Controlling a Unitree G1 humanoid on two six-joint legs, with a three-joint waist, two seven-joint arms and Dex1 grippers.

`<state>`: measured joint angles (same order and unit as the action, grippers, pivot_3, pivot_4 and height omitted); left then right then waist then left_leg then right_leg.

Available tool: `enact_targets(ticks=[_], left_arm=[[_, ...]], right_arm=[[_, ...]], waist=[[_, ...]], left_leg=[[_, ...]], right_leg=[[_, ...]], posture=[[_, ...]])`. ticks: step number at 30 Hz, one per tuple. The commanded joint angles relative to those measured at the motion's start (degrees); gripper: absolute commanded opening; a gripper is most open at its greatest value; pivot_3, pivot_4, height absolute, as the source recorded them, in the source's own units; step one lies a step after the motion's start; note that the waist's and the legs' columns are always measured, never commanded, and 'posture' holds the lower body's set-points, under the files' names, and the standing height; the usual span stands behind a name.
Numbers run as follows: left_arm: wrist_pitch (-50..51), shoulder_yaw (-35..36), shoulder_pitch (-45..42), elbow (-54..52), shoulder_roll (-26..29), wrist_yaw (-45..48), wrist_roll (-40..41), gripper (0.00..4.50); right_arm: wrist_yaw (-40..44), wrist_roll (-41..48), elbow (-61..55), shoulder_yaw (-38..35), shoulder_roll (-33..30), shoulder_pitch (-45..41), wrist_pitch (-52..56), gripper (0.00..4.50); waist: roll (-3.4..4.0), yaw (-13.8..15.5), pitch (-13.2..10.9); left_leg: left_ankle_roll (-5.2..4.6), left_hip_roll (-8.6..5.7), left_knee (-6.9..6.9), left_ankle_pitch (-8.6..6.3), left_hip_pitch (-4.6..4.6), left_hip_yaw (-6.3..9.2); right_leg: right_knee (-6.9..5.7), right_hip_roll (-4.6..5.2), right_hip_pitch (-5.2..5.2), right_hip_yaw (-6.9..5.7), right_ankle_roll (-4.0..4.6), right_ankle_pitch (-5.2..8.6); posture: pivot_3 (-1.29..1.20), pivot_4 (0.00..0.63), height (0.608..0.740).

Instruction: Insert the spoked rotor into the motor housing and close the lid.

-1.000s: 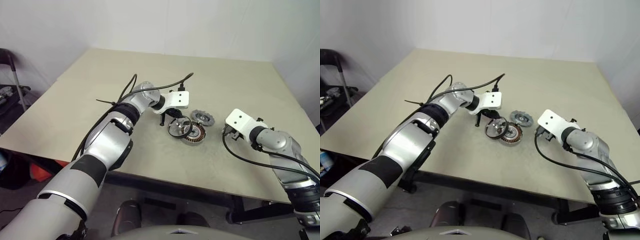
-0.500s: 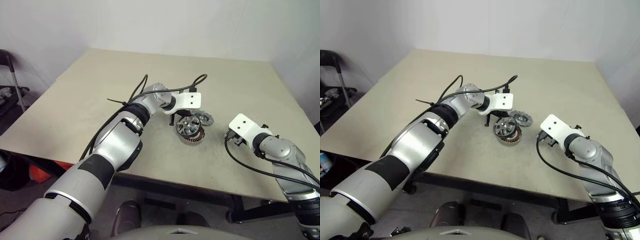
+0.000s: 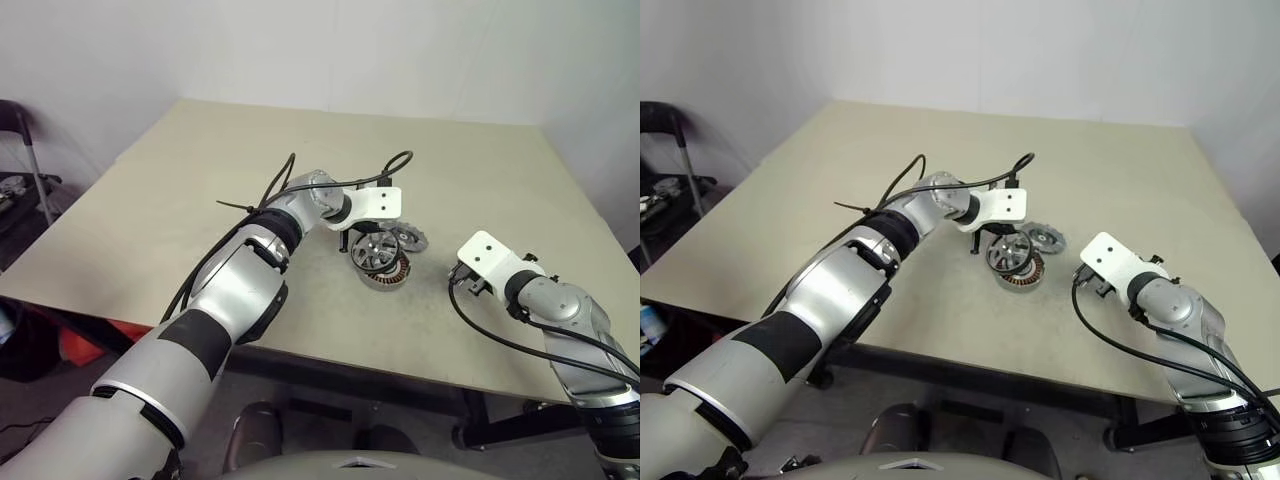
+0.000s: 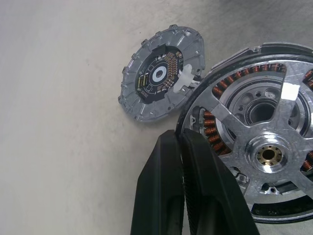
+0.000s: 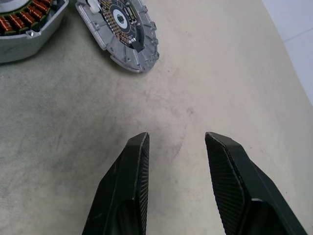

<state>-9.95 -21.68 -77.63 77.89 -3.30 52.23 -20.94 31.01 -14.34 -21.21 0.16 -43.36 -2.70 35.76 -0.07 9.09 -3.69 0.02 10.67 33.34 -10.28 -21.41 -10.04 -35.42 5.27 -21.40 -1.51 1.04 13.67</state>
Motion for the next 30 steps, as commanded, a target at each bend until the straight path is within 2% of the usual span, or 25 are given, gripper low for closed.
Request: enact_targets(ticks=[1,2,5,9,15,24,30], left_arm=[[0.19,1.52,-0.81,-0.78,-1.01,-0.15,0.59,0.02],[0.15,1.47,-0.69,-0.76,-1.22,0.23,0.53,0.02],[0.39,1.54,-0.46,-0.71,-1.85,0.03,0.32,0.68],[1.21,1.6,-0.54,-0.63,-2.33,-2.49,-0.38,2.05],[0.3,2.34,-0.83,-0.88,-0.68,-2.24,-0.03,2.05],[-0.3,8.33,-1.13,-2.65,4.96,-0.39,4.37,2.05],[0.43,12.43,1.81,-5.29,9.57,0.44,8.28,2.05]], right_arm=[[-0.98,-0.71,-2.81,-1.24,0.04,-0.38,0.47,1.82],[-1.01,-0.71,-3.0,-1.36,0.05,-0.22,0.55,1.82],[-1.19,-0.79,-3.52,-1.65,0.0,0.39,0.84,1.82],[-1.5,-0.81,-4.04,-1.72,0.03,0.92,1.29,1.82],[-1.81,-0.68,-3.24,-1.02,0.09,0.07,0.87,1.82],[-0.7,2.2,-1.95,1.31,3.76,-9.74,-2.15,1.82],[4.44,4.67,-2.03,6.23,4.98,-12.88,-5.42,1.82]], waist=[[0.0,0.09,0.0],[0.0,0.11,0.0],[0.0,0.17,0.0],[0.0,0.07,0.0],[0.03,-0.31,0.01],[0.07,-0.46,0.0],[0.08,-0.33,0.0]], left_leg=[[0.0,-0.01,0.0,0.0,0.0,0.0],[-0.01,-0.02,0.0,-0.01,0.0,0.0],[-0.03,-0.02,0.0,-0.01,0.0,0.01],[-0.04,-0.02,-0.03,-0.02,-0.01,0.01],[-0.02,-0.01,-0.06,-0.02,0.04,0.01],[-0.01,0.01,-0.07,-0.01,0.02,0.01],[-0.04,0.0,-0.09,-0.03,-0.02,0.01]], right_leg=[[0.01,0.01,0.01,0.0,0.0,0.0],[0.01,0.02,0.02,0.0,0.0,0.0],[0.05,0.02,0.04,0.0,0.0,0.0],[0.1,0.02,0.03,-0.01,0.0,0.0],[0.1,0.01,0.04,-0.02,-0.01,0.0],[0.09,-0.01,-0.01,-0.01,-0.01,0.0],[0.11,0.0,-0.02,-0.03,0.0,0.01]], posture=[[0.0,0.0,0.74],[0.0,0.0,0.74],[0.0,0.0,0.74],[0.0,0.0,0.74],[0.0,0.0,0.74],[0.0,0.0,0.74],[0.0,0.0,0.74]])
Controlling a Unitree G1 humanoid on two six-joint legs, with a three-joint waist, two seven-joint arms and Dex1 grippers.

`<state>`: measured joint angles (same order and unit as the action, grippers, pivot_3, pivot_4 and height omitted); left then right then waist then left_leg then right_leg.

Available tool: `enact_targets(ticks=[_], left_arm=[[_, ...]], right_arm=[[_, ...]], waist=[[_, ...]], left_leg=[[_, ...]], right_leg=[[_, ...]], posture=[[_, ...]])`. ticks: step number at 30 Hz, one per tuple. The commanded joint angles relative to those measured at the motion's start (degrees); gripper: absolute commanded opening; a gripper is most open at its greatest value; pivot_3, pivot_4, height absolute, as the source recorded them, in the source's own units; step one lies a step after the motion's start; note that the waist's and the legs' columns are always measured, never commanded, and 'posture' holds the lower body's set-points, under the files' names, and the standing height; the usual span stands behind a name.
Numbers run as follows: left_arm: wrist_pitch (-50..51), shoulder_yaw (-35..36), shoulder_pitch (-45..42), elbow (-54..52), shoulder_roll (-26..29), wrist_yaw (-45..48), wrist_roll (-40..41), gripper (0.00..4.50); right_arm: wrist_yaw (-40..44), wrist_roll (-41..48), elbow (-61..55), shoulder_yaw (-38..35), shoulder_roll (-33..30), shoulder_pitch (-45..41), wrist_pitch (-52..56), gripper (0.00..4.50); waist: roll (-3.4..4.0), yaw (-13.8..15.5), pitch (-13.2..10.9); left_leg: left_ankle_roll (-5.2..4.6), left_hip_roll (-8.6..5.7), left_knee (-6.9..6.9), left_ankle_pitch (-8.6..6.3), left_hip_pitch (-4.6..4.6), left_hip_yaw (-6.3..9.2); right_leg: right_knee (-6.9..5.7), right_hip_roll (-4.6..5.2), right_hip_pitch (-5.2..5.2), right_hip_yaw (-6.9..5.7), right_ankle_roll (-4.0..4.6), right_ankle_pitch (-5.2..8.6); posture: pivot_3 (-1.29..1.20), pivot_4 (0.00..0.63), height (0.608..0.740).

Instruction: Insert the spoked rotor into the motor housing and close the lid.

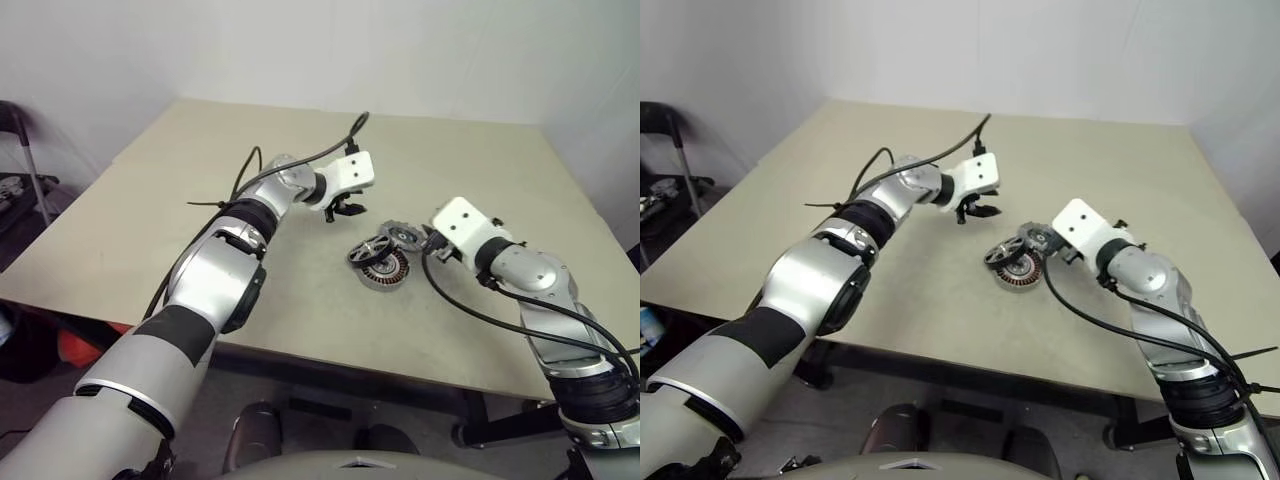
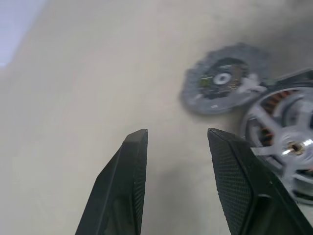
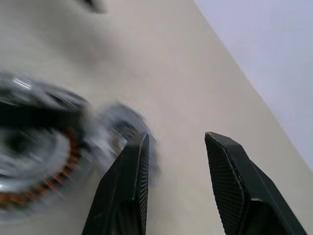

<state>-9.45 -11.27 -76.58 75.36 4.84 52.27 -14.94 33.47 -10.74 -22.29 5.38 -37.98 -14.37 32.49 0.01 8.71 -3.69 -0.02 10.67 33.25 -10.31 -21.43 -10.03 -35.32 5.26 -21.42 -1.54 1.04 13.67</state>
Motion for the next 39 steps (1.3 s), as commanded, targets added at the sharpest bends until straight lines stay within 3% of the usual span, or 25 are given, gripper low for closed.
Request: enact_targets(ticks=[1,4,7,11,13,15,20,31,36,39], left_arm=[[0.54,2.97,2.11,-3.92,2.26,0.88,3.44,2.05],[6.77,7.56,8.63,-12.72,4.05,2.26,9.57,2.05],[16.55,9.66,17.79,-28.01,4.26,0.86,13.68,2.05],[30.47,10.1,33.1,-51.9,4.43,-3.88,16.72,2.05],[35.11,10.18,38.59,-59.93,4.72,-6.34,17.5,2.05],[38.8,10.67,42.35,-65.2,4.78,-8.82,18.47,2.05],[42.47,11.07,46.24,-69.87,5.49,-12.39,20.72,2.05],[43.02,9.33,46.15,-69.64,6.5,-16.27,22.23,2.05],[42.77,8.18,46.57,-69.86,7.51,-16.99,21.99,2.05],[42.62,7.7,46.92,-70.11,8.01,-17.3,22.11,2.05]], right_arm=[[3.57,1.77,-1.05,1.73,-0.74,-1.6,-2.55,1.82],[5.28,4.51,0.61,0.51,0.18,-4.6,-1.34,1.82],[2.66,11.18,1.27,-6.01,6.16,-7.75,7.1,1.82],[0.56,25.5,-3.74,-21.87,17.99,-14.6,35.75,1.82],[0.16,27.9,-4.99,-30.33,22.47,-19.47,52.38,1.82],[-2.56,32.56,-3.83,-36.6,25.39,-20.85,59.36,1.82],[-16.74,53.2,-1.01,-41.83,26.15,-16.92,60.01,1.82],[-60.97,92.19,10.14,-45.24,29.53,-10.23,59.39,1.82],[-81.31,119.87,11.79,-29.95,21.58,-3.97,40.13,1.82],[-84.83,123.74,10.99,-24.37,19.12,-3.58,33.57,1.82]], waist=[[0.0,0.04,0.0],[0.02,-0.04,0.0],[0.0,-0.23,-0.02],[0.02,-0.32,-0.02],[0.05,-0.38,-0.02],[0.05,-0.1,-0.02],[0.12,-0.07,-0.06],[0.42,-0.45,0.06],[0.44,-0.21,0.06],[0.44,-0.4,0.06]], left_leg=[[0.0,0.0,0.0,0.0,-0.01,0.0],[0.0,0.0,0.0,0.0,-0.01,0.0],[0.02,0.03,0.02,0.01,-0.01,-0.01],[0.08,0.09,0.01,0.06,-0.05,-0.01],[0.1,0.11,0.0,0.06,-0.1,-0.01],[0.35,0.12,0.01,0.21,-0.2,-0.01],[0.66,0.08,-0.16,0.37,-0.18,-0.01],[1.2,0.06,-0.78,0.69,-0.21,-0.03],[1.23,0.03,-0.87,0.7,-0.37,-0.02],[1.23,0.03,-0.87,0.7,-0.39,-0.02]], right_leg=[[0.0,0.0,0.0,0.0,0.0,0.0],[0.0,0.0,0.0,0.0,0.0,0.0],[-0.1,0.0,-0.06,0.0,0.01,0.0],[-0.28,-0.03,-0.17,-0.01,0.09,0.03],[-0.29,-0.06,-0.25,-0.01,0.1,0.04],[-0.31,-0.09,-0.38,-0.03,0.1,0.05],[-0.25,-0.07,-0.42,-0.02,0.09,0.05],[-0.2,-0.21,-0.82,0.06,-0.16,-0.04],[-0.03,-0.2,-0.91,0.04,-0.27,-0.06],[-0.01,-0.21,-0.91,0.04,-0.58,0.08]], posture=[[0.0,0.0,0.74],[0.0,0.0,0.74],[0.0,0.0,0.74],[0.0,0.0,0.74],[0.0,0.0,0.74],[0.0,0.0,0.74],[0.0,0.0,0.74],[0.0,0.0,0.74],[0.0,0.0,0.74],[0.0,0.0,0.74]])
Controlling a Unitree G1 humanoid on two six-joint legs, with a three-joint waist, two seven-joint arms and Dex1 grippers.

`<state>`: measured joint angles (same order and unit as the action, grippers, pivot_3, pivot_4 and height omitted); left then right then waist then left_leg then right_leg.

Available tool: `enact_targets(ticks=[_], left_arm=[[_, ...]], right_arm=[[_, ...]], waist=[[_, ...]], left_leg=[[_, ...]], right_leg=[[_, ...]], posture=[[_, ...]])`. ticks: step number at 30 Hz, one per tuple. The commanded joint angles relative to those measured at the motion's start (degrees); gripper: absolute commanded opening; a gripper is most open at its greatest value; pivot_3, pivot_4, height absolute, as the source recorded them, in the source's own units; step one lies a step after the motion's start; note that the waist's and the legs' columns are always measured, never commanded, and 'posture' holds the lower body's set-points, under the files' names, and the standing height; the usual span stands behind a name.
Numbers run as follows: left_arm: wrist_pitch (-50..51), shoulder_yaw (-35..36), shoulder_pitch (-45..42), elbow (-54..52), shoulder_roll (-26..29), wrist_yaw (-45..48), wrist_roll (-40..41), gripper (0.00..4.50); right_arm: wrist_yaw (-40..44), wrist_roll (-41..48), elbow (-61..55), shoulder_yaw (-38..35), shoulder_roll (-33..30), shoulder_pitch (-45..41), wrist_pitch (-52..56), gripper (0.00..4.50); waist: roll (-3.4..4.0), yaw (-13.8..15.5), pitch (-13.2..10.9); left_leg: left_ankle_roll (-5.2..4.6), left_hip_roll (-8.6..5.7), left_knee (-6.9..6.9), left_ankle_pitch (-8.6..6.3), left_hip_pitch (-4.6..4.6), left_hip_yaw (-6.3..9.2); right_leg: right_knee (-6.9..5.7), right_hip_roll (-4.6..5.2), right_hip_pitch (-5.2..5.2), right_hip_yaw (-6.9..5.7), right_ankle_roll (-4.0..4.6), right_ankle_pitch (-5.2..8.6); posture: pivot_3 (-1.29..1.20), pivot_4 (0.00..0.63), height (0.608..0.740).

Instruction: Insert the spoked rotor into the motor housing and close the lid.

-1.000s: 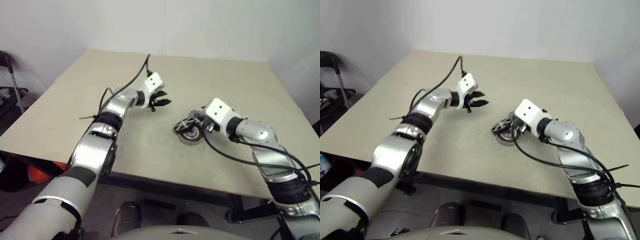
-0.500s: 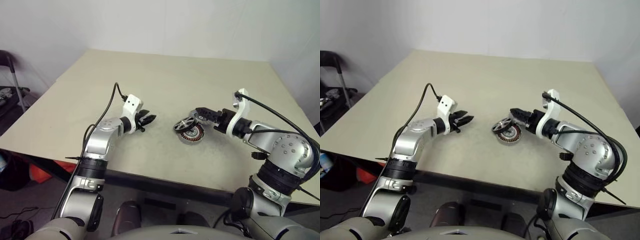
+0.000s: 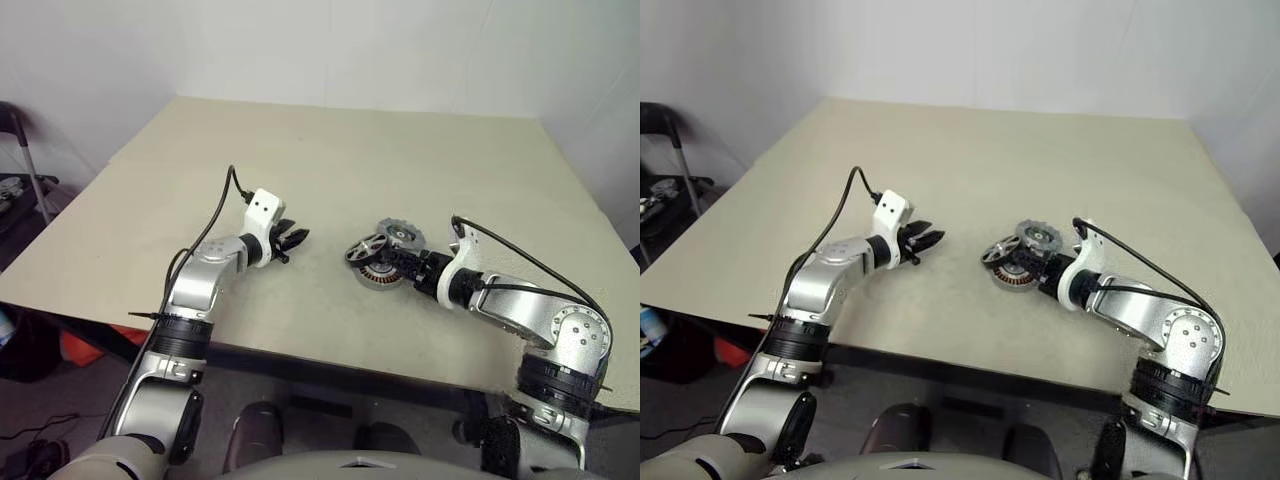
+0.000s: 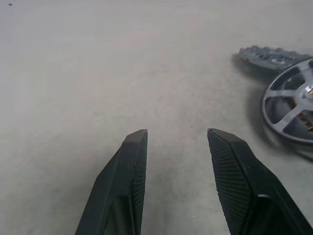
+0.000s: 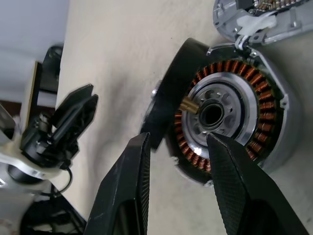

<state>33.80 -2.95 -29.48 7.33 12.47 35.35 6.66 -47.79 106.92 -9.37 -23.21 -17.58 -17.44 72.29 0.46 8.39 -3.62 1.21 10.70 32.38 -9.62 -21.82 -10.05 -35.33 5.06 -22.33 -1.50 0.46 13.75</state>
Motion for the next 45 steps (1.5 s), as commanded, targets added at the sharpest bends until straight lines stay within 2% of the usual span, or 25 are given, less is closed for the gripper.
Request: enact_targets(ticks=[1,15,18,21,27,36,41,45], left_arm=[[-0.69,-0.7,-0.15,-2.11,0.48,-0.5,0.53,2.05],[-1.25,-2.34,0.98,-3.15,1.34,-1.5,0.47,2.05],[-1.29,-2.38,1.0,-3.12,1.4,-1.72,0.45,2.09],[-1.4,-2.39,0.91,-3.03,1.45,-1.78,0.45,2.09],[-1.53,-2.71,0.63,-2.85,1.35,-1.87,0.46,2.09],[-1.98,-3.47,0.76,-2.2,1.64,-1.62,0.37,2.09],[-2.17,-3.7,0.99,-1.92,2.43,-1.32,0.2,2.09],[-2.17,-4.39,1.55,-1.89,3.01,-0.75,0.15,2.09]], right_arm=[[-3.88,6.08,-1.92,5.35,-1.56,-0.75,-7.65,1.82],[-4.45,6.08,-0.04,11.71,-3.68,-3.66,-17.04,1.82],[-4.91,6.08,0.17,11.69,-3.89,-3.94,-18.0,1.26],[-5.73,6.08,0.24,11.68,-4.88,-4.46,-18.21,0.32],[-7.39,6.08,-1.11,11.44,-4.42,-4.96,-19.28,0.32],[-9.96,6.08,-4.42,6.98,6.46,-5.75,-22.18,0.32],[-9.51,6.08,-4.34,2.77,6.87,-4.99,-23.2,0.32],[-10.69,6.08,-7.81,2.12,7.72,-2.64,-24.55,0.32]], waist=[[0.0,-0.11,0.0],[-0.01,-0.64,0.0],[-0.01,-0.71,0.0],[-0.01,-0.79,0.0],[-0.01,-0.77,0.0],[-0.01,-1.25,0.01],[-0.01,-1.15,0.01],[-0.01,-1.17,0.01]], left_leg=[[0.01,0.01,0.0,0.0,-0.01,0.0],[0.07,-0.06,0.2,0.04,-0.34,0.07],[0.06,-0.06,0.25,0.04,-0.39,0.08],[0.06,-0.06,0.28,0.04,-0.4,0.07],[0.06,-0.07,0.38,0.04,-0.48,0.08],[0.06,-0.07,0.46,0.04,-0.67,0.08],[0.05,-0.11,0.7,0.04,-1.2,0.08],[0.05,-0.11,0.73,0.04,-1.23,0.07]], right_leg=[[0.0,-0.01,0.01,-0.01,-0.12,0.06],[0.0,0.0,-0.1,0.0,-0.34,-0.04],[0.0,0.0,-0.11,0.0,-0.34,-0.06],[-0.01,0.0,-0.1,0.0,-0.36,-0.07],[-0.02,0.0,-0.09,0.0,-0.4,-0.12],[-0.11,0.0,-0.28,0.0,-0.36,-0.21],[-0.22,0.0,-0.63,-0.07,-0.15,-0.37],[-0.27,0.0,-0.67,-0.08,-0.16,-0.38]], posture=[[0.0,0.0,0.74],[0.0,0.0,0.74],[0.0,0.0,0.74],[0.0,0.0,0.74],[0.0,0.0,0.74],[0.0,0.0,0.74],[0.0,0.0,0.74],[0.0,0.0,0.74]])
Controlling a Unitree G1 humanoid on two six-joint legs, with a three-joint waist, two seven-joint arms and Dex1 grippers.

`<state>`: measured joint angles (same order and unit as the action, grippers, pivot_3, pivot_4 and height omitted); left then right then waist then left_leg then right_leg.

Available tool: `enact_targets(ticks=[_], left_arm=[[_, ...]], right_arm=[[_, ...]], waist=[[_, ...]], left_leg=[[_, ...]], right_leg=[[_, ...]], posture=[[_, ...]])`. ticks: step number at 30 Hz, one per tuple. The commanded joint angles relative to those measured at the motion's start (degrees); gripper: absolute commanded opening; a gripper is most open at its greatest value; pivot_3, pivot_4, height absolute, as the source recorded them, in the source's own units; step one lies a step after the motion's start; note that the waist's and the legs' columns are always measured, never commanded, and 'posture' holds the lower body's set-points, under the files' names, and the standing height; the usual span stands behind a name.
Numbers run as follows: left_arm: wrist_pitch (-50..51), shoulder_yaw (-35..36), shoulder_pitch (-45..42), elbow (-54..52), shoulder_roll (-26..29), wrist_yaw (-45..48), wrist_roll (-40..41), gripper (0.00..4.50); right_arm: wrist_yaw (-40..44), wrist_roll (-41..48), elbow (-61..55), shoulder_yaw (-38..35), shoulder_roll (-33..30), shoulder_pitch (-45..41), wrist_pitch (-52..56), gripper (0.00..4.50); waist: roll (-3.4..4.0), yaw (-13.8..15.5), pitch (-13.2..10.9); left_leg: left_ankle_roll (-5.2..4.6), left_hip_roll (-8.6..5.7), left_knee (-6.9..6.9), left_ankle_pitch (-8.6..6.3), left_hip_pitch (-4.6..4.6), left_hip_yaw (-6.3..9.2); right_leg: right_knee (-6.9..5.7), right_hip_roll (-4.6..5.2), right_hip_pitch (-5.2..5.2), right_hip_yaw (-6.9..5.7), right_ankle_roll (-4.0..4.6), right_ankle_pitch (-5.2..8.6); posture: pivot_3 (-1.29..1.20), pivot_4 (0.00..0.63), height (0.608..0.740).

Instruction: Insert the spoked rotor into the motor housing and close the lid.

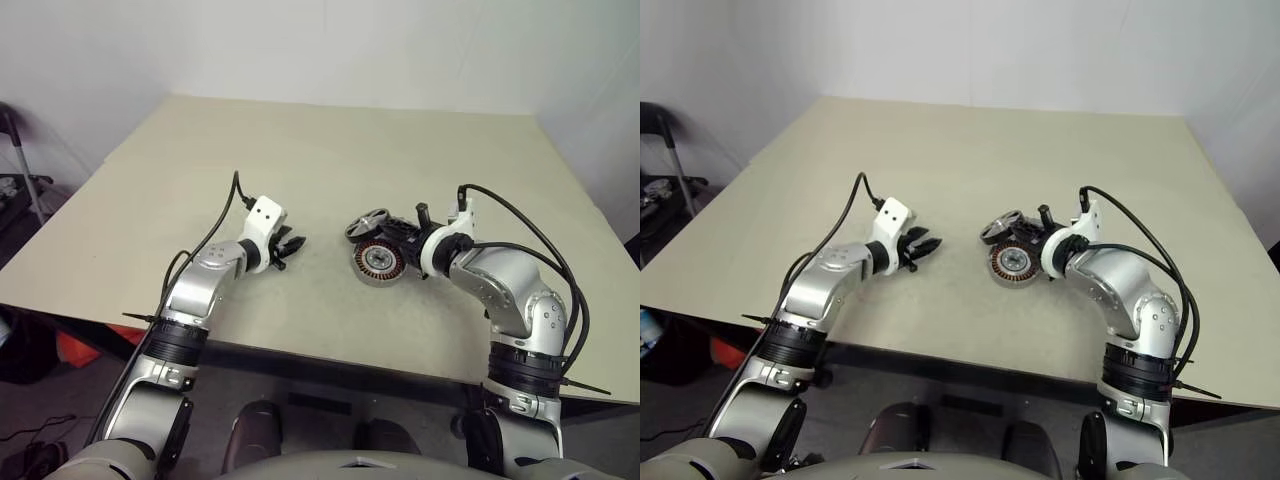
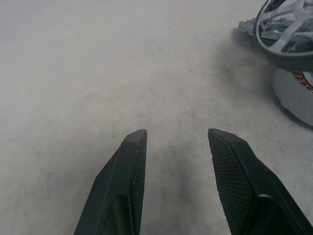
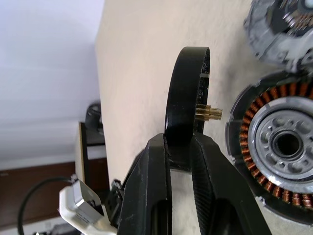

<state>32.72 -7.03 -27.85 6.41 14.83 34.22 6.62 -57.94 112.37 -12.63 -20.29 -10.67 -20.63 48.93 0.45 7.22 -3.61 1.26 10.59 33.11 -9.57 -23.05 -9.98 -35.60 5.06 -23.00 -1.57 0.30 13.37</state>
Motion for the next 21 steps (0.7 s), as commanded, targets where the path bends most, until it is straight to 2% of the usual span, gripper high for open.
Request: enact_targets(ticks=[1,14,21], left_arm=[[-1.22,-0.51,-0.32,-0.66,0.69,0.49,0.07,2.09],[-2.38,-2.0,-1.06,0.77,1.34,1.12,-0.23,2.09],[-2.28,-2.37,-0.46,0.44,2.47,1.54,-0.6,2.09]], right_arm=[[-1.02,0.63,-5.65,-0.35,1.3,1.04,-1.7,0.32],[-2.66,0.63,-9.22,-0.04,1.29,6.62,-4.76,0.32],[3.08,0.63,-8.88,-3.34,2.64,11.45,-4.72,0.32]], waist=[[0.0,-0.02,0.0],[-0.01,-0.03,0.04],[-0.02,-0.01,0.09]], left_leg=[[0.0,0.0,0.0,0.0,0.0,0.0],[0.01,0.0,0.05,0.01,0.0,0.01],[0.01,0.0,0.09,0.01,0.0,0.02]], right_leg=[[0.0,0.0,0.0,0.0,0.0,0.0],[-0.06,0.0,-0.02,0.01,-0.14,0.06],[-0.08,0.01,-0.01,0.01,-0.32,0.16]], posture=[[0.0,0.0,0.74],[0.0,0.0,0.74],[0.0,0.0,0.74]])
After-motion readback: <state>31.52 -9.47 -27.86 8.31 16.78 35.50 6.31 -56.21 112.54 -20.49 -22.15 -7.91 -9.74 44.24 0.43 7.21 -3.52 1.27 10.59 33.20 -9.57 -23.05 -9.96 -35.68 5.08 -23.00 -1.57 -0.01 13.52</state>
